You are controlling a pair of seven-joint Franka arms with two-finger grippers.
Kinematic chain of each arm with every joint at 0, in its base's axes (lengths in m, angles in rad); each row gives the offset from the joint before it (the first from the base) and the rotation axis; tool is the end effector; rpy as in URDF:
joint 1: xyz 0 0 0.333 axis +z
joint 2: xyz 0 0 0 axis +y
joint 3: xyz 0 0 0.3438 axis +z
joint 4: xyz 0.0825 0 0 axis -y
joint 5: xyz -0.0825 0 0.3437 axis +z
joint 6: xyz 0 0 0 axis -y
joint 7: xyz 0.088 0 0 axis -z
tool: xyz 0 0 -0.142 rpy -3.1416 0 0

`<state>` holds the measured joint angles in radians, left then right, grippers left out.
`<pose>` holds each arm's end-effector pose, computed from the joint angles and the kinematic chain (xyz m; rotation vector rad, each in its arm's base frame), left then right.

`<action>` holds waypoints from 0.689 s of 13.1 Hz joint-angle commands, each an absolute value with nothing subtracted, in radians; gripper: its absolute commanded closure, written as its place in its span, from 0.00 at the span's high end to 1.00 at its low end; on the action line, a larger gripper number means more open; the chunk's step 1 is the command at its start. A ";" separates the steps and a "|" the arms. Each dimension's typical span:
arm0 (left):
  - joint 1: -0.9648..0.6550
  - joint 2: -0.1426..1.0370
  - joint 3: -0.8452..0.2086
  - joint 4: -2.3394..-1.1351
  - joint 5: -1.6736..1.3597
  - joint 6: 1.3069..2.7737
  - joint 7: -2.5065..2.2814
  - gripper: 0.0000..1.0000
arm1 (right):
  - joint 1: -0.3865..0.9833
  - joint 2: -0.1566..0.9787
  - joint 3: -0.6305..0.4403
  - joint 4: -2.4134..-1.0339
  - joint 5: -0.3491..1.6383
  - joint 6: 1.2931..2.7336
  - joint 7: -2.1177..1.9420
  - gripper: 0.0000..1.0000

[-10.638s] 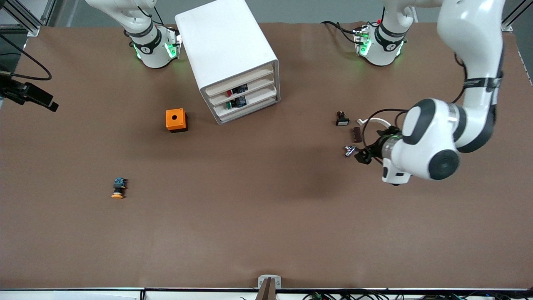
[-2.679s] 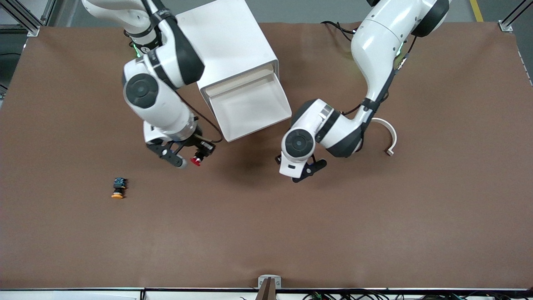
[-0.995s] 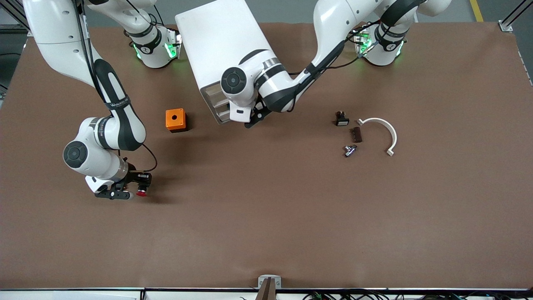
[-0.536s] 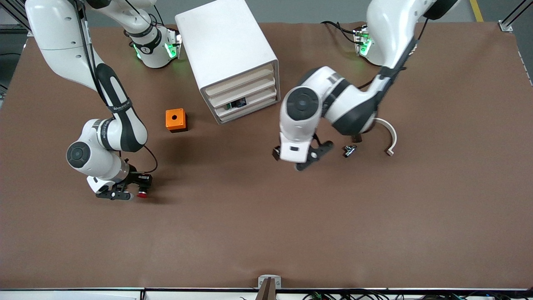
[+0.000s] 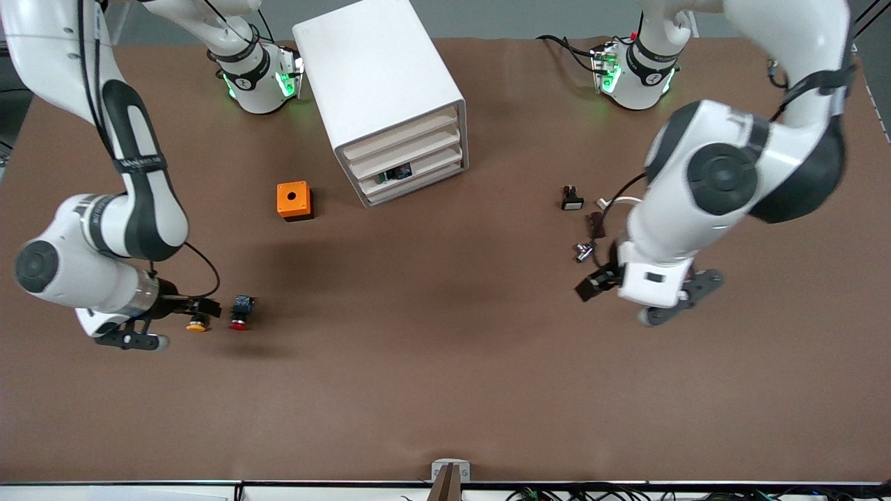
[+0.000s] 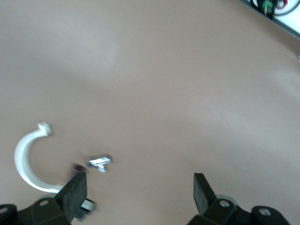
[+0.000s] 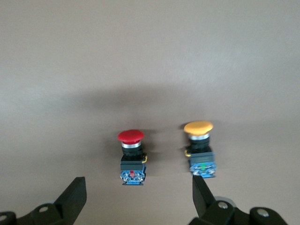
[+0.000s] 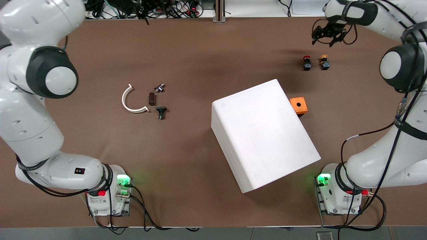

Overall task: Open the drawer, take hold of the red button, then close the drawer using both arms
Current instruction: 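Open the right gripper beside the yellow button while the left gripper withdraws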

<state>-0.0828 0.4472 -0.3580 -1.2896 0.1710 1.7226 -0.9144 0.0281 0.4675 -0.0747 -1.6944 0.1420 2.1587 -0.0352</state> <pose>0.6227 -0.2173 0.5017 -3.0450 -0.7488 -0.0321 0.6478 -0.0150 0.3384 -3.0546 0.1258 -0.0036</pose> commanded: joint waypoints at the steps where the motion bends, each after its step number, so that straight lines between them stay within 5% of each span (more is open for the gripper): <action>1: -0.008 0.336 -0.368 -1.319 0.189 1.619 -0.752 1.00 | -0.009 0.378 -0.055 -1.712 0.141 2.140 -0.101 1.00; 9: 0.117 0.149 -0.348 -1.319 0.163 1.467 -0.367 1.00 | -0.011 0.178 -0.058 -1.591 0.058 1.835 -0.003 1.00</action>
